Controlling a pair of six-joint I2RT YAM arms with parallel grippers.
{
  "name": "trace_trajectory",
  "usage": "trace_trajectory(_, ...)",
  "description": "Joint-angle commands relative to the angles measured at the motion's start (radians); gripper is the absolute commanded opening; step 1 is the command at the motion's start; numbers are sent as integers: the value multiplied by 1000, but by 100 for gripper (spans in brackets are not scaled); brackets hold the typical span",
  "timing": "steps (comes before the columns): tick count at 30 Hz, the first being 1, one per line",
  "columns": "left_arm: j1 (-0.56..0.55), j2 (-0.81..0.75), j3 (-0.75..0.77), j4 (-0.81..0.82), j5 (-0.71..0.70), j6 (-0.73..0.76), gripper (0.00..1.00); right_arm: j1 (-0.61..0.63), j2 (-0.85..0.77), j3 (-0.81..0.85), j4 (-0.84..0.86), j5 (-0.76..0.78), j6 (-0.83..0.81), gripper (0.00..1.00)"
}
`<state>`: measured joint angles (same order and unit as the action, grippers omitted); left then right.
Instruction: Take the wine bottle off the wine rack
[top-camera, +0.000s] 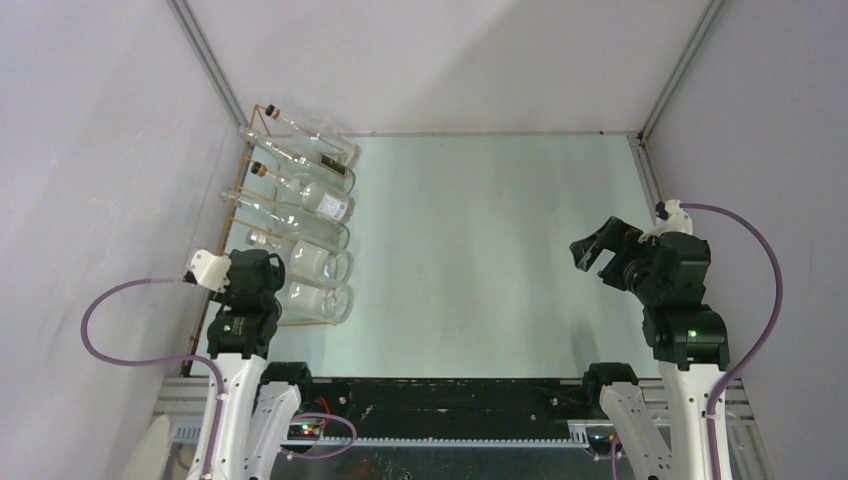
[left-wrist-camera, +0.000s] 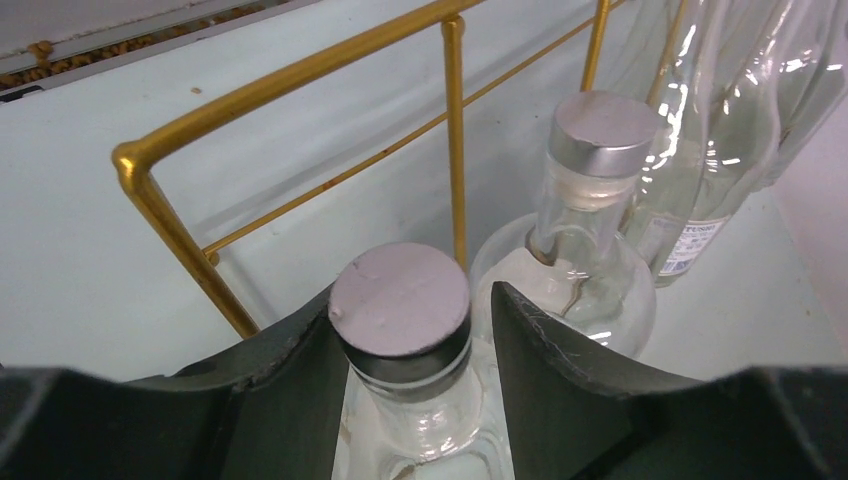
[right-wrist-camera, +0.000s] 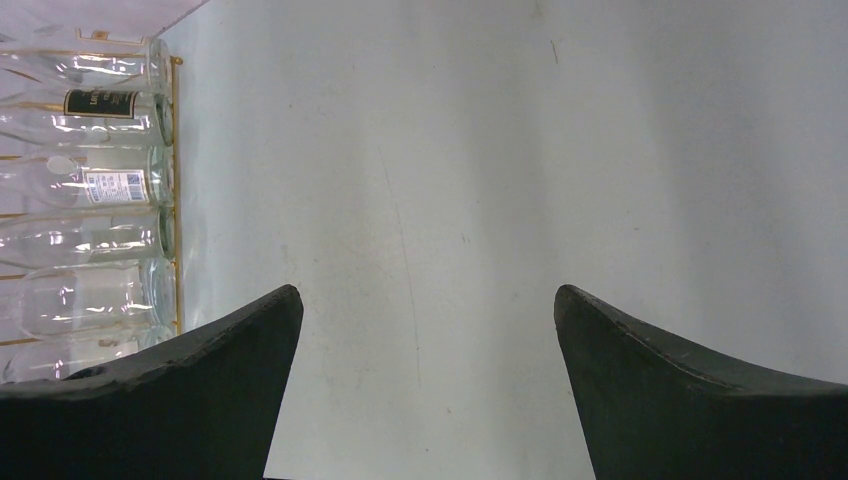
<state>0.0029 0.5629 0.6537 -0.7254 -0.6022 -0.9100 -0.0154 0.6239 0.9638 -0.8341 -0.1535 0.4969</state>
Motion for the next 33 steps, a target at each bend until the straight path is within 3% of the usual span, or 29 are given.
trace_trajectory(1, 27, 6, -17, 51, -43, -20, 58, -3, 6, 1, 42, 2, -16, 100)
trace_trajectory(18, 43, 21, -48, 85, -60, 1, 38, -4, 18, 1, 44, 8, -21, 100)
trace_trajectory(27, 46, 14, -40, 84, -63, 16, 17, -3, 23, 1, 43, 11, -24, 100)
trace_trajectory(30, 46, 4, -47, 92, -61, 27, 4, -4, 24, 1, 43, 11, -24, 100)
trace_trajectory(33, 46, -26, -68, 110, -48, 36, 0, -3, 23, 1, 43, 11, -25, 100)
